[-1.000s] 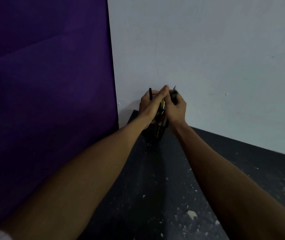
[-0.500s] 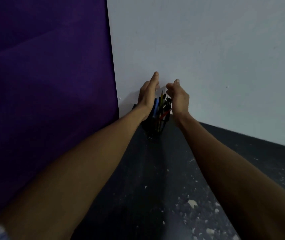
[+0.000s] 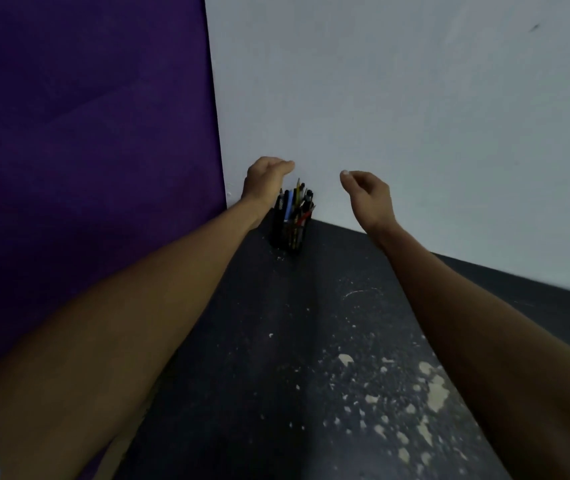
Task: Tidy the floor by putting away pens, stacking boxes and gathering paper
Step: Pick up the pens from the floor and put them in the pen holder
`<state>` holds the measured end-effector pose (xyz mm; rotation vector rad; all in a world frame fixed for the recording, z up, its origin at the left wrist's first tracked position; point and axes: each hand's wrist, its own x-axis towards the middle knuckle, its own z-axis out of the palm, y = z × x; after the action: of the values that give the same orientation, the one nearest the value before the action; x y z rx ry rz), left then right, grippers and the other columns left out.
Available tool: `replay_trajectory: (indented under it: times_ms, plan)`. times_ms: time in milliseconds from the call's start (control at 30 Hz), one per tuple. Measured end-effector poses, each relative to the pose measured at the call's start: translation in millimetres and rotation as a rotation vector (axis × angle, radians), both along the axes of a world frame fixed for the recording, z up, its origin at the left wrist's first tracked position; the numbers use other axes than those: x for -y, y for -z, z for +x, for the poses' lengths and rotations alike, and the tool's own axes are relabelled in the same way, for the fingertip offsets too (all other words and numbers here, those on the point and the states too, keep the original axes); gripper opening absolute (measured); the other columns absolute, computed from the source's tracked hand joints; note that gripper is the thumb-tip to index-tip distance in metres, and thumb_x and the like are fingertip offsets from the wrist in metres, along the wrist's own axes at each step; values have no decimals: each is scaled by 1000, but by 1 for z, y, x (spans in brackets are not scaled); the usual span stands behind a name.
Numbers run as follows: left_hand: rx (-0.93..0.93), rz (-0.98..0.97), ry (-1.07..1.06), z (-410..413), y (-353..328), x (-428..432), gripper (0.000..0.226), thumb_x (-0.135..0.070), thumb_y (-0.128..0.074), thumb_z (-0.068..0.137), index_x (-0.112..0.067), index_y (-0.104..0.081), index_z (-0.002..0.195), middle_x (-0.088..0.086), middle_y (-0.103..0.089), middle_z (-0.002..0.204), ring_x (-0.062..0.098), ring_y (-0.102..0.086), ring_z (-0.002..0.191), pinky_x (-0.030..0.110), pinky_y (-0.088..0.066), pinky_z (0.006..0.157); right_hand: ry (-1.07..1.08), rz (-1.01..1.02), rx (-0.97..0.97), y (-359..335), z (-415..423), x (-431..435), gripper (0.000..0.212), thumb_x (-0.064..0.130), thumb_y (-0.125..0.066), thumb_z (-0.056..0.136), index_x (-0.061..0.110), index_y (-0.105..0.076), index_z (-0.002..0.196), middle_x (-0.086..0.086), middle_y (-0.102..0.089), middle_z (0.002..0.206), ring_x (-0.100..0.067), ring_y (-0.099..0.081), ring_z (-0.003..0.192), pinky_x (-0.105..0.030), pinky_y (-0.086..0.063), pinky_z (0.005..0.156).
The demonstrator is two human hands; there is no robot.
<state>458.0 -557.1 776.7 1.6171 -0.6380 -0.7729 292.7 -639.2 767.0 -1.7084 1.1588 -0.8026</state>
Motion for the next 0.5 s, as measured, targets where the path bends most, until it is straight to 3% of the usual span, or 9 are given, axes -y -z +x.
replay_trajectory:
  times_ms: [200,300,400,500]
  plan:
    - [57,-14,57,-49,-38,-38,17,-22,-64,85,-14,-60,101,-7,-58,89,11,-54,88,21,-43,80,-12,-54,-29,-40,-49,-33,48,51,-58,84,14,-65,114,0,-68,109,-16,-61,105,-41,-47,100]
    - [103,-12,86,-82,-58,-67,24,-25,-63,85,-15,-60,107,-6,-59,98,12,-55,97,21,-43,81,-63,-90,-78,-65,-81,-60,49,49,-58,87,13,-61,120,-4,-65,118,-18,-59,112,-35,-45,100]
    - [253,63,139,-121,-77,-101,38,-31,-62,86,-15,-56,121,-4,-59,112,13,-54,105,23,-43,84,-129,-148,-197,-86,-122,-92,53,49,-58,88,14,-56,128,-5,-58,131,-20,-54,120,-25,-39,94]
    - [461,170,237,-156,-88,-136,50,-35,-60,87,-15,-48,131,2,-51,131,18,-49,120,27,-39,97,-181,-193,-344,-101,-163,-126,58,52,-56,88,17,-50,133,-5,-52,139,-24,-49,126,-30,-37,98]
